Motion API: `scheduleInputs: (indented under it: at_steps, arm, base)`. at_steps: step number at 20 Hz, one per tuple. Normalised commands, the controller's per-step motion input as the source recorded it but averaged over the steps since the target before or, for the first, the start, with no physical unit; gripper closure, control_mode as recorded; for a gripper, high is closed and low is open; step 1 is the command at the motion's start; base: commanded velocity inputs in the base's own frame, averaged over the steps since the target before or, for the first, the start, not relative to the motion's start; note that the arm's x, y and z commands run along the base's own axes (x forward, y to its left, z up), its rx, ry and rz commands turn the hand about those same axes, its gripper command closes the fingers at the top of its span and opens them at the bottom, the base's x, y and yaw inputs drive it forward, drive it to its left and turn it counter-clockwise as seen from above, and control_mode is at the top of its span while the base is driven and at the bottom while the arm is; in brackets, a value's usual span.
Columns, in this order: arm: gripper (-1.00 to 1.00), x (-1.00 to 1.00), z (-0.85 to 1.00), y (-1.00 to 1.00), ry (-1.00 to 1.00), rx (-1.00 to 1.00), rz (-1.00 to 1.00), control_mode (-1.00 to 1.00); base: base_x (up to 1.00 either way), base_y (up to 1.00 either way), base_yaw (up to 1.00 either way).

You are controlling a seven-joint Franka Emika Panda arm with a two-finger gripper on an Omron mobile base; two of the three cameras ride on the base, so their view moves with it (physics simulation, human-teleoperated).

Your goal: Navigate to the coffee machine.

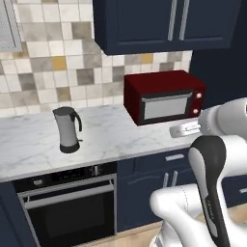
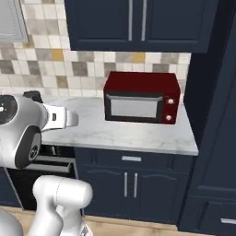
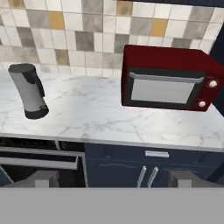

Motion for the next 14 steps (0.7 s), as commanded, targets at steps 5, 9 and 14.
scheduleInputs:
  at_steps: [5,9,14]
  arm:
    - [-1.0,0.0,0.0,0.0,0.0,0.0,0.0,1.0]
    - [-1.0,0.0,0.0,0.0,0.0,0.0,0.0,1.0]
    - [-1.0,0.0,0.0,0.0,0.0,0.0,0.0,1.0]
  base:
    - [-0.4,1.0,0.0]
    - [-0.25,1.0,0.0]
    - [-0.22,1.0,0.0]
